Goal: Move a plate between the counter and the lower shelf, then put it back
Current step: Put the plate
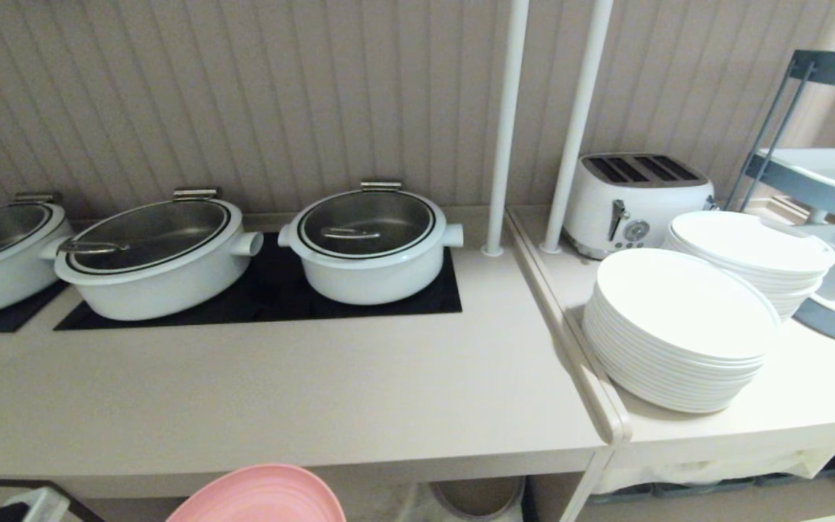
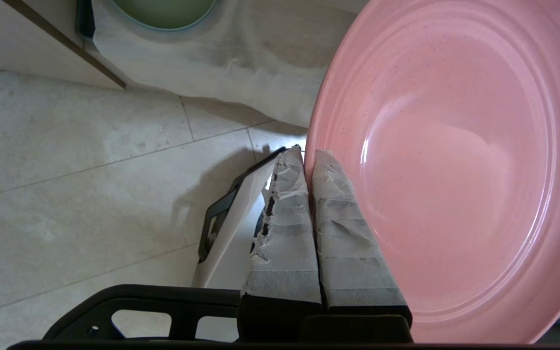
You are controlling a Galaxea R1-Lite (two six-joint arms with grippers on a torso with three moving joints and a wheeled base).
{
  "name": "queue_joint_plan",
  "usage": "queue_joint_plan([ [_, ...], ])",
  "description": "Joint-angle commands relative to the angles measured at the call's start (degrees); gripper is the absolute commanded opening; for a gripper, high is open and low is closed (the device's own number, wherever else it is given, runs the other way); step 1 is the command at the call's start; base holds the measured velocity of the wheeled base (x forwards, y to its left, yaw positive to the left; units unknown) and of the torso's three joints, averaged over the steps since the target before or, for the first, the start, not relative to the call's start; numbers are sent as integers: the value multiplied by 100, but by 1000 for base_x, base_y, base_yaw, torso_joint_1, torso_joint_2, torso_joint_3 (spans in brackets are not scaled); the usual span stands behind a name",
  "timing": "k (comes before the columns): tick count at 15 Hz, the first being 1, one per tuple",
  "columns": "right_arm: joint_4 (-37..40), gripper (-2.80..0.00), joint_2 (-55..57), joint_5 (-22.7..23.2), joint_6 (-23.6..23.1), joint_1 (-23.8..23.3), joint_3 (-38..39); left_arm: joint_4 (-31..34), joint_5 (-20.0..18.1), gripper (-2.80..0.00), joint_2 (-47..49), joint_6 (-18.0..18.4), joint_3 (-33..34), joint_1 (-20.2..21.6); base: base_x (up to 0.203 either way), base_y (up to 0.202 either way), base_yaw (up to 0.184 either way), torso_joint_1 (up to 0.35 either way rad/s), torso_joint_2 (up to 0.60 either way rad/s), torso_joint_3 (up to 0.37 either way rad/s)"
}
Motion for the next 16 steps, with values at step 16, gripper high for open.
queue_joint_plan([
  [16, 0, -280, 7, 2, -1, -3, 0, 2, 40, -280, -79, -115, -2, -299, 0, 0, 0, 0, 0, 0],
])
